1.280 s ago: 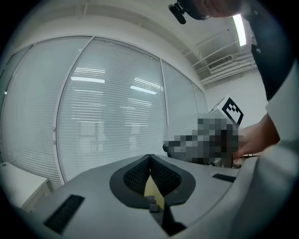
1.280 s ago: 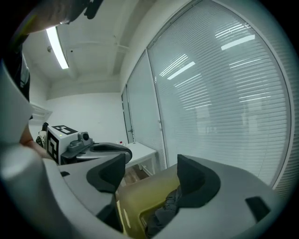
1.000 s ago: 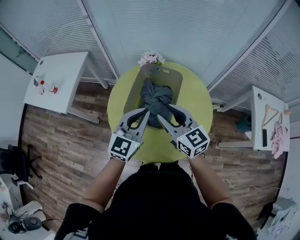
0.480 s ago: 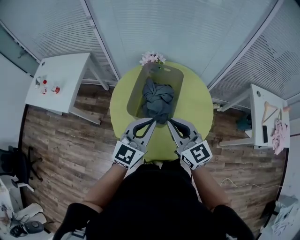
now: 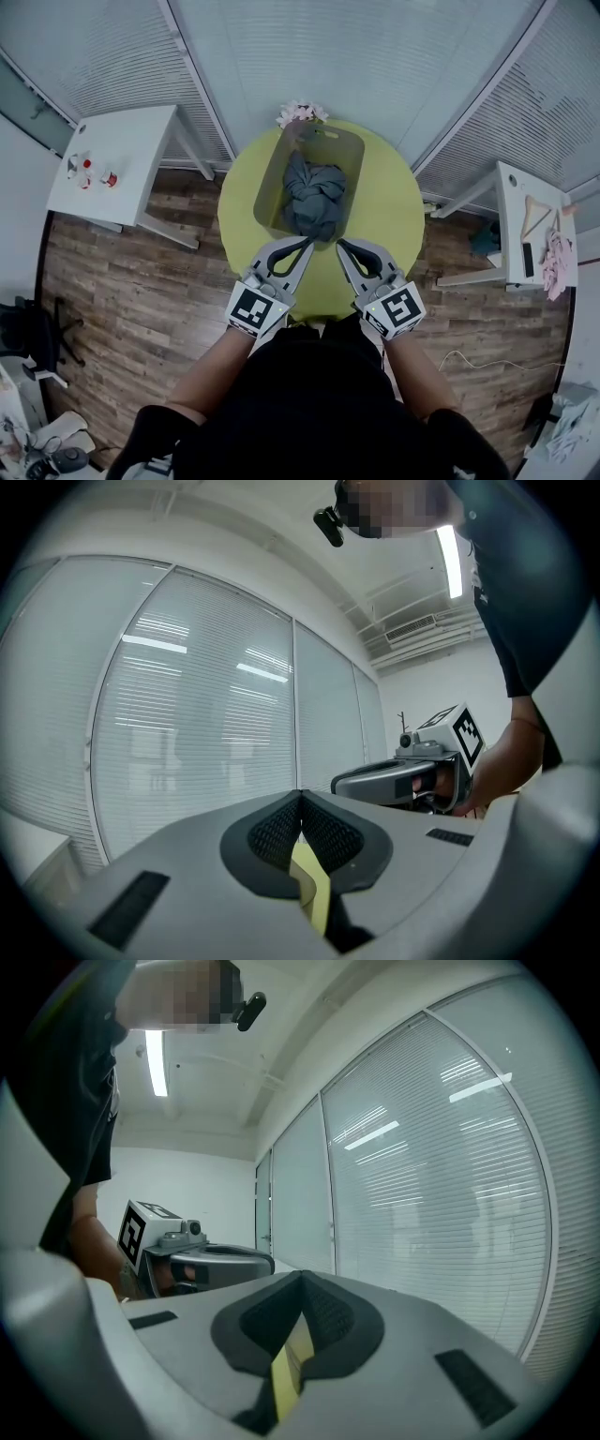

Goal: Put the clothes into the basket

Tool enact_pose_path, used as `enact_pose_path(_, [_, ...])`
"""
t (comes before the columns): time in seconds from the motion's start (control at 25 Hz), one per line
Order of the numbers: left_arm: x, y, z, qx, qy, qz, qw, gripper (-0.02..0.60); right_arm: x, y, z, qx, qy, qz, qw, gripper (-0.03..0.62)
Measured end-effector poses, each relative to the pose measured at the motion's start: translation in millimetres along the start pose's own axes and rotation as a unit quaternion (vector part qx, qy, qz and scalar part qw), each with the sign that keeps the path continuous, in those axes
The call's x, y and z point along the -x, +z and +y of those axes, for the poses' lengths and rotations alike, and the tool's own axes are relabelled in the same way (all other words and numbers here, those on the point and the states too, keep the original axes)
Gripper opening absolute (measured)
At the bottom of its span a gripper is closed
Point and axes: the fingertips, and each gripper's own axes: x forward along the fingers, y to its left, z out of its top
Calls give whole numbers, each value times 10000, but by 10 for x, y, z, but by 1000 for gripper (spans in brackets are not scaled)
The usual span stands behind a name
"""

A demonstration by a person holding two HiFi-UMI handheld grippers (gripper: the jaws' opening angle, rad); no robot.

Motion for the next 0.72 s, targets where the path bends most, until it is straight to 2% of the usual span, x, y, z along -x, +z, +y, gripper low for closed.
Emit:
enact_pose_path(0.2, [24, -17, -24, -107, -41, 78, 9999, 9, 10, -19, 30, 2, -15, 9, 10000, 24])
enact_pose_path(0.32, [39, -40, -38, 35, -4, -8, 10000, 9, 19, -41, 52, 14, -23, 30, 10000, 23])
enact_pose_path(0.72, [80, 8, 4, -233, 13, 156, 9996, 9, -30, -1, 45, 54, -10, 8, 10000, 23])
